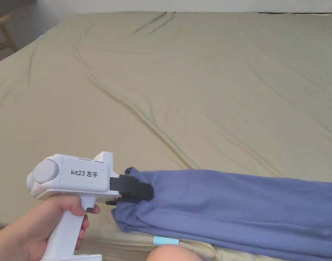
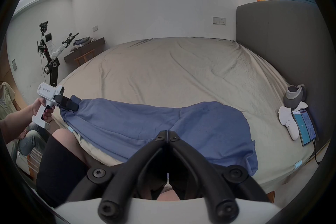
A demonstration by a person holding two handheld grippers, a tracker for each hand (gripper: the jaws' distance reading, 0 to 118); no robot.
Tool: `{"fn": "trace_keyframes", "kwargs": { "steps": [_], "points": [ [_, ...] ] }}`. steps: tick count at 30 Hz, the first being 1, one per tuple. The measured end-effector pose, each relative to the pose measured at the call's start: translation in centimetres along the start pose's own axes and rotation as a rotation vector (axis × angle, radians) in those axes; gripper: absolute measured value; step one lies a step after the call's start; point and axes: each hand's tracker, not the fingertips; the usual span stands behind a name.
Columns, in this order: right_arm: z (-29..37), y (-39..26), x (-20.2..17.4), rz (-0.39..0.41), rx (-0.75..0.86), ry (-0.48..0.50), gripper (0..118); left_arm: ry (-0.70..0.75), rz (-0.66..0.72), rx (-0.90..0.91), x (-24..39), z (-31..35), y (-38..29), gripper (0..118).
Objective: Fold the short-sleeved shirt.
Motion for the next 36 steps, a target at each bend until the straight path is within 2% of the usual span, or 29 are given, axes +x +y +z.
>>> {"fn": "trace_keyframes", "kwargs": {
  "steps": [6,9,12,15,17,19,21,24,27,29,36],
  "points": [
    [1.3,0.7,-0.9,-0.003,0.041,0.05,0,0.047,0.045,0.015,-1.4,5.2,1.4,4],
    [1.9,1.1,-1.6,0.011,0.065,0.08,0,0.192,0.033,0.039,-2.2,7.6,2.4,4],
    [2.4,1.1,-1.9,0.022,0.081,0.099,0,0.257,0.069,0.046,-2.8,9.4,3.3,4],
    [2.8,0.9,-2.1,0.037,0.087,0.112,0,0.305,0.048,0.014,-1.1,10.0,3.8,4],
    [2.8,0.7,-2.1,0.034,0.087,0.12,0,0.353,-0.031,-0.013,1.7,9.6,4.1,4],
    [3.0,0.6,-1.9,0.017,0.084,0.14,0,0.387,-0.117,-0.024,5.5,8.7,4.5,4],
    [3.3,0.6,-2.0,0.007,0.096,0.162,0,0.38,-0.107,-0.034,8.7,7.5,4.6,4],
    [3.8,0.6,-1.9,0.009,0.111,0.174,0,0.38,-0.199,-0.082,14.0,4.9,4.7,4],
    [4.1,0.4,-1.4,-0.003,0.121,0.176,0,0.369,-0.215,-0.124,17.8,1.0,4.5,4],
    [4.3,0.2,-0.9,-0.011,0.126,0.175,0,0.392,-0.26,-0.15,19.6,-1.8,4.0,4],
    [4.6,0.0,1.2,-0.015,0.145,0.106,0,0.381,-0.258,-0.244,22.7,-11.9,1.4,4]
  ]
}}
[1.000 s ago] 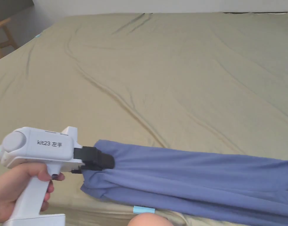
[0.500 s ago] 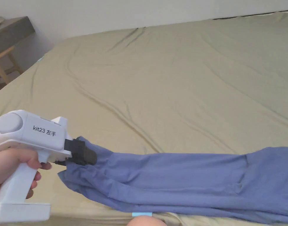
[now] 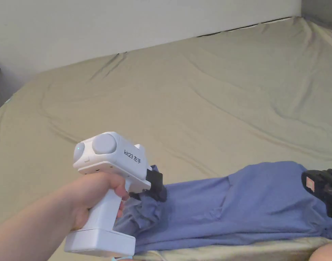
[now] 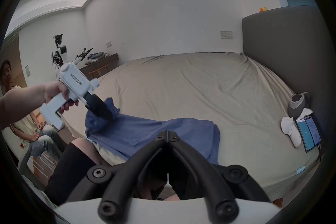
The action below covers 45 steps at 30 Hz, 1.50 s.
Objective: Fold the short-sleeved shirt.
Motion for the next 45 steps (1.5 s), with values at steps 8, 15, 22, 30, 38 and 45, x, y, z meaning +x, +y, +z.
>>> {"fn": "trace_keyframes", "kwargs": {
  "steps": [8,15,22,30,38,45],
  "points": [
    [0.3,-0.3,1.3,-0.007,0.012,-0.02,0,-0.022,-0.045,-0.025,4.9,-3.0,-0.1,80],
    [-0.2,-0.5,0.8,-0.019,-0.002,0.014,0,0.021,-0.131,0.177,3.9,3.6,-1.4,40],
    [-0.9,-0.6,-0.3,0.018,-0.02,0.031,0,0.188,-0.094,0.023,1.7,-2.9,-4.0,0],
    [-1.5,0.3,0.1,-0.018,-0.001,0.038,0,0.063,-0.045,0.007,6.0,-7.1,-4.9,0],
    [-2.6,-0.2,-0.8,0.018,-0.032,0.058,0,-0.312,0.019,0.167,4.4,0.3,-3.8,0],
    [-2.8,-0.5,-0.7,0.013,-0.054,0.043,0,-0.433,0.196,0.324,-10.0,7.9,-6.7,15]
  ]
}}
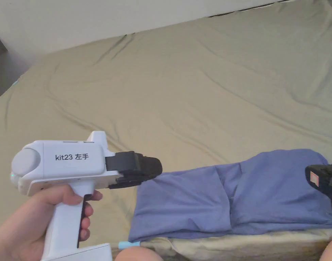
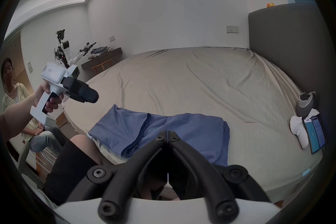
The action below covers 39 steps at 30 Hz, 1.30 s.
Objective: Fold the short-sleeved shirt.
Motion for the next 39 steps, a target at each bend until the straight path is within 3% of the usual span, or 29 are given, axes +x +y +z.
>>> {"fn": "trace_keyframes", "kwargs": {
  "steps": [1,2,3,4,7,11,14,16,18,20,22,24,27,35,37,39],
  "points": [
    [0.0,-0.1,0.0,-0.002,-0.002,-0.001,0,0.007,0.055,0.003,-2.5,0.8,-0.2,35],
    [0.1,-0.1,-0.1,-0.003,-0.003,-0.001,0,0.0,0.104,0.01,-4.6,1.0,-0.6,70],
    [0.1,-0.2,-0.2,-0.005,-0.007,-0.001,0,-0.033,0.157,0.013,-7.0,1.1,-1.1,96],
    [0.1,-0.3,-0.3,-0.008,-0.011,-0.003,0,-0.083,0.227,0.005,-9.3,1.0,-1.8,111],
    [0.1,-0.4,-0.4,-0.026,-0.021,-0.006,0,-0.204,0.355,0.016,-13.5,-0.5,-3.2,114],
    [-0.5,-0.6,-0.4,-0.041,-0.035,-0.041,0,-0.205,0.277,0.057,-14.1,-4.0,-3.4,114],
    [-0.8,-0.8,0.1,-0.055,-0.051,-0.067,0,-0.307,0.218,-0.011,-13.1,-7.3,-2.8,112],
    [-0.8,-1.1,0.4,-0.063,-0.062,-0.083,0,-0.334,0.173,-0.063,-11.6,-9.1,-2.2,99],
    [-0.8,-1.3,0.7,-0.067,-0.071,-0.098,0,-0.271,0.108,-0.111,-11.3,-10.9,-1.8,69],
    [-0.8,-1.5,1.0,-0.075,-0.076,-0.112,0,-0.221,0.049,-0.161,-10.8,-11.8,-0.9,17],
    [-0.7,-1.5,1.1,-0.078,-0.08,-0.122,0,-0.111,0.026,-0.186,-10.7,-12.7,-0.7,17],
    [-0.6,-1.6,1.2,-0.082,-0.079,-0.131,0,-0.183,0.054,-0.188,-10.8,-12.3,-0.3,16],
    [-0.5,-1.7,1.3,-0.087,-0.079,-0.137,0,-0.125,-0.007,-0.182,-10.3,-11.2,0.1,15],
    [-0.4,-1.3,0.4,-0.073,-0.068,-0.122,0,-0.011,0.119,-0.097,-11.1,-2.5,2.3,11],
    [-0.3,-1.1,0.1,-0.065,-0.063,-0.112,0,0.118,0.053,-0.049,-10.9,0.2,3.1,11],
    [-0.1,-1.0,-0.1,-0.054,-0.056,-0.099,0,0.202,0.071,-0.042,-11.9,2.5,4.3,11]
  ]
}}
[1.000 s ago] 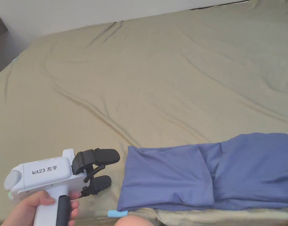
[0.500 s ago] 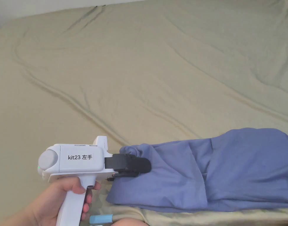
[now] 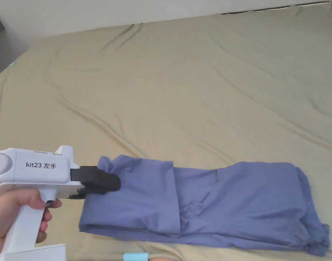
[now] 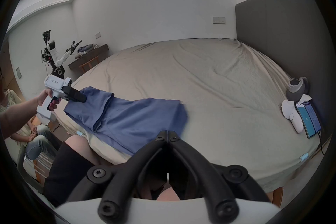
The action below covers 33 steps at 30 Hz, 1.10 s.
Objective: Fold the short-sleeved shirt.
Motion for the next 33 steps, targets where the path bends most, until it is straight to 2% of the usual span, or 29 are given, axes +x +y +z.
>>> {"fn": "trace_keyframes", "kwargs": {
  "steps": [2,4,6,13,14,19,26,30,31,33],
  "points": [
    [0.3,0.1,-0.2,0.011,0.008,0.01,0,0.061,0.024,-0.012,-0.3,1.4,0.3,11],
    [0.6,0.3,-0.2,0.018,0.022,0.013,0,0.117,-0.038,-0.012,1.1,2.8,0.9,11],
    [0.9,0.4,-0.2,0.013,0.031,0.022,0,0.124,-0.037,-0.024,2.8,3.5,1.2,11],
    [1.7,0.9,-0.3,0.01,0.064,0.069,0,0.272,-0.17,-0.082,13.1,1.8,2.4,11],
    [1.8,1.0,-0.3,0.004,0.072,0.071,0,0.843,-0.413,-0.187,13.3,2.8,3.1,11],
    [1.9,1.5,0.2,-0.022,0.099,0.08,0,0.776,-0.495,-0.269,19.7,-1.9,2.1,11],
    [2.2,1.4,1.4,-0.029,0.119,0.077,0,0.821,-0.494,-0.36,24.9,-10.8,-0.4,11],
    [2.5,1.2,2.2,-0.037,0.127,0.064,0,0.919,-0.465,-0.409,26.5,-16.4,-2.3,12],
    [2.6,1.2,2.3,-0.033,0.127,0.06,0,0.928,-0.459,-0.402,26.6,-17.8,-2.4,17],
    [2.7,1.1,2.5,-0.02,0.125,0.043,0,0.947,-0.451,-0.394,27.3,-20.0,-2.8,51]
  ]
}}
